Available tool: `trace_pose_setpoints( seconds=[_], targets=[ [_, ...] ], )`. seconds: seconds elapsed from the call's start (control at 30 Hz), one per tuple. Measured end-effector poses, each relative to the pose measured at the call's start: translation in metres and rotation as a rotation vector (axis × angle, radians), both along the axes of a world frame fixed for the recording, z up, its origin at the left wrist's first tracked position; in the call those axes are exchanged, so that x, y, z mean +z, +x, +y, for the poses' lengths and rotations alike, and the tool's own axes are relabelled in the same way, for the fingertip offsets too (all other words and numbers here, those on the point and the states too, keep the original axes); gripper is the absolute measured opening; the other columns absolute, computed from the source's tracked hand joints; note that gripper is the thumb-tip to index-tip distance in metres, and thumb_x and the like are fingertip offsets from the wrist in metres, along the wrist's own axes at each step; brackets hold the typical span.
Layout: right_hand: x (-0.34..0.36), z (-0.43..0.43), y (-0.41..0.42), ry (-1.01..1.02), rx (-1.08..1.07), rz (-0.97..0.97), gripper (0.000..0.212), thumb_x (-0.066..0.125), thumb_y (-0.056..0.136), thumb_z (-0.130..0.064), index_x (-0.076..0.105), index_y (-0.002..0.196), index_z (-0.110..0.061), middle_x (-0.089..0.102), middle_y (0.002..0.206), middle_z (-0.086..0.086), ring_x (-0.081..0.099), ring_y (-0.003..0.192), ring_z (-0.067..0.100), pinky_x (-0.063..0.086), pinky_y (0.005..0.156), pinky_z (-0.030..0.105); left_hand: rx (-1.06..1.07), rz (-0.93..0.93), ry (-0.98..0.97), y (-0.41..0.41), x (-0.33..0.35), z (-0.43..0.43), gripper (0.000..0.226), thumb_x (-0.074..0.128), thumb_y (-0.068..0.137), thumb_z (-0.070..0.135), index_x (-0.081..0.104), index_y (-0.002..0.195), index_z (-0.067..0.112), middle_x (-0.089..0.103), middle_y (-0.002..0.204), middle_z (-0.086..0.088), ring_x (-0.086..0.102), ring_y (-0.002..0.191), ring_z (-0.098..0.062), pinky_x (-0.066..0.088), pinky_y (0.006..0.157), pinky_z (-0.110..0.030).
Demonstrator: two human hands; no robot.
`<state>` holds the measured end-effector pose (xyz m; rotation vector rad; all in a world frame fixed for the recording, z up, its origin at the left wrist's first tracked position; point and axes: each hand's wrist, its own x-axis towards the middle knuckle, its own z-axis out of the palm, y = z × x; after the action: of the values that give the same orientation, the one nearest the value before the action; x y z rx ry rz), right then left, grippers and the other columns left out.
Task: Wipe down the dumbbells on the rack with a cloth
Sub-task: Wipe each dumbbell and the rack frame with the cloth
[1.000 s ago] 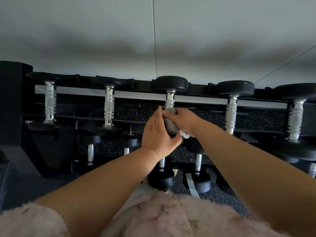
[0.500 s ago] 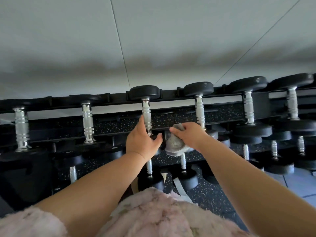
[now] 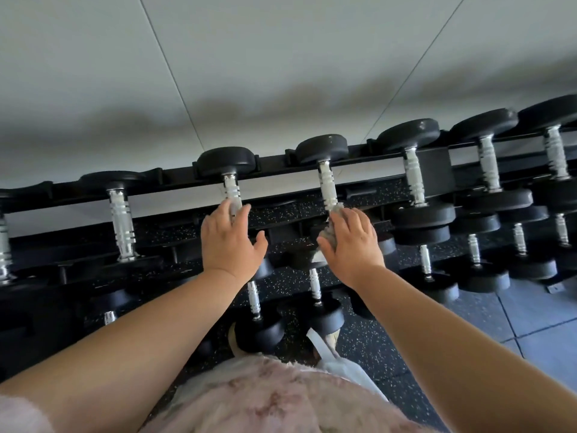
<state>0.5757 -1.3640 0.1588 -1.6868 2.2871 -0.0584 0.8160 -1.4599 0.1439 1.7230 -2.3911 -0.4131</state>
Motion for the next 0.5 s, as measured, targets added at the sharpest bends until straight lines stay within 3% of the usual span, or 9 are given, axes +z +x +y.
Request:
trace_pose_setpoints(
  seconds=[0.1, 0.2, 0.3, 0.4, 0.5],
  targets=[
    [-0.004, -0.003, -0.016, -0.092, 0.106, 0.000, 0.053, 0.050, 0.099, -0.054, 0.057, 0.134, -0.015, 0.049, 0.142, 0.004, 0.044, 0.134, 0.028, 0.040, 0.115, 0.047, -0.111, -0.141, 0.027, -0.017, 0.008, -0.004, 0.059, 0.062, 0.090, 0.049, 0.060, 0.139, 0.015, 0.036, 0.161, -0.017, 0.032, 0.150, -0.037, 0.023, 0.126, -0.055],
    [-0.004, -0.011, -0.034, -0.106, 0.028, -0.175, 0.044, 0.045, 0.105, -0.044, 0.069, 0.122, -0.012, 0.058, 0.129, -0.001, 0.053, 0.120, 0.019, 0.047, 0.108, 0.038, -0.169, -0.317, 0.084, -0.039, 0.011, -0.010, 0.065, 0.047, 0.091, 0.065, 0.059, 0.141, 0.023, 0.039, 0.159, -0.007, 0.026, 0.152, -0.031, 0.018, 0.127, -0.055],
    [-0.007, -0.012, -0.041, -0.183, -0.101, -0.334, 0.042, 0.041, 0.108, -0.038, 0.072, 0.115, -0.010, 0.064, 0.115, -0.004, 0.057, 0.106, 0.013, 0.050, 0.100, 0.032, -0.191, -0.388, 0.058, -0.046, 0.006, -0.009, 0.068, 0.037, 0.091, 0.071, 0.063, 0.135, 0.026, 0.060, 0.139, 0.003, 0.044, 0.139, -0.025, 0.023, 0.125, -0.058],
    [-0.006, -0.016, -0.054, -0.091, -0.277, -0.513, 0.042, 0.036, 0.110, -0.040, 0.068, 0.098, -0.015, 0.064, 0.095, -0.006, 0.060, 0.088, 0.012, 0.046, 0.081, 0.030, -0.164, -0.419, 0.017, -0.046, 0.005, -0.008, 0.064, 0.037, 0.091, 0.073, 0.071, 0.119, 0.026, 0.072, 0.112, 0.007, 0.061, 0.119, -0.022, 0.028, 0.123, -0.056],
    [-0.010, -0.023, -0.074, 0.004, -0.395, -0.581, 0.050, 0.029, 0.110, -0.045, 0.070, 0.103, -0.016, 0.070, 0.094, 0.000, 0.065, 0.087, 0.018, 0.050, 0.077, 0.034, -0.154, -0.476, 0.021, -0.049, 0.008, -0.007, 0.064, 0.034, 0.092, 0.074, 0.072, 0.115, 0.028, 0.074, 0.100, 0.008, 0.065, 0.112, -0.022, 0.027, 0.124, -0.054]
  ],
)
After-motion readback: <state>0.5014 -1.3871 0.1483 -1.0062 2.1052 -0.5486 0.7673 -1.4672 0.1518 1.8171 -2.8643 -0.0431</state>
